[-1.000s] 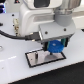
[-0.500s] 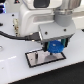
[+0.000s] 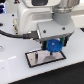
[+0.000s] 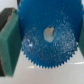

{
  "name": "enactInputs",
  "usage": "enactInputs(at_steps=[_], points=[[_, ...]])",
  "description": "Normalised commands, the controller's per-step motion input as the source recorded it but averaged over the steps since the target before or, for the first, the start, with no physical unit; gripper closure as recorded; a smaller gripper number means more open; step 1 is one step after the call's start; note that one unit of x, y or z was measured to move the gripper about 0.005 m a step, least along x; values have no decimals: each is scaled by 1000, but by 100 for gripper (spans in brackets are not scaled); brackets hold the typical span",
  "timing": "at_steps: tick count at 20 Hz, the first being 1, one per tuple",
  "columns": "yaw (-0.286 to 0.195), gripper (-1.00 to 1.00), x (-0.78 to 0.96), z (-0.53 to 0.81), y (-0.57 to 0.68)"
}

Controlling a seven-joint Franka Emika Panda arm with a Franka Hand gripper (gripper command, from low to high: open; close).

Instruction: Insert the blue gear onto the right peg, followed by the red gear

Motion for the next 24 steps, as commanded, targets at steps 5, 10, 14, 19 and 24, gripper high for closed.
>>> enactInputs(at_steps=[5,10,14,19,24], points=[[0,100,311,-100,-1],[0,100,188,-67,30],[0,100,168,-173,36],[0,100,76,-94,57],[0,-100,-1,53,80]])
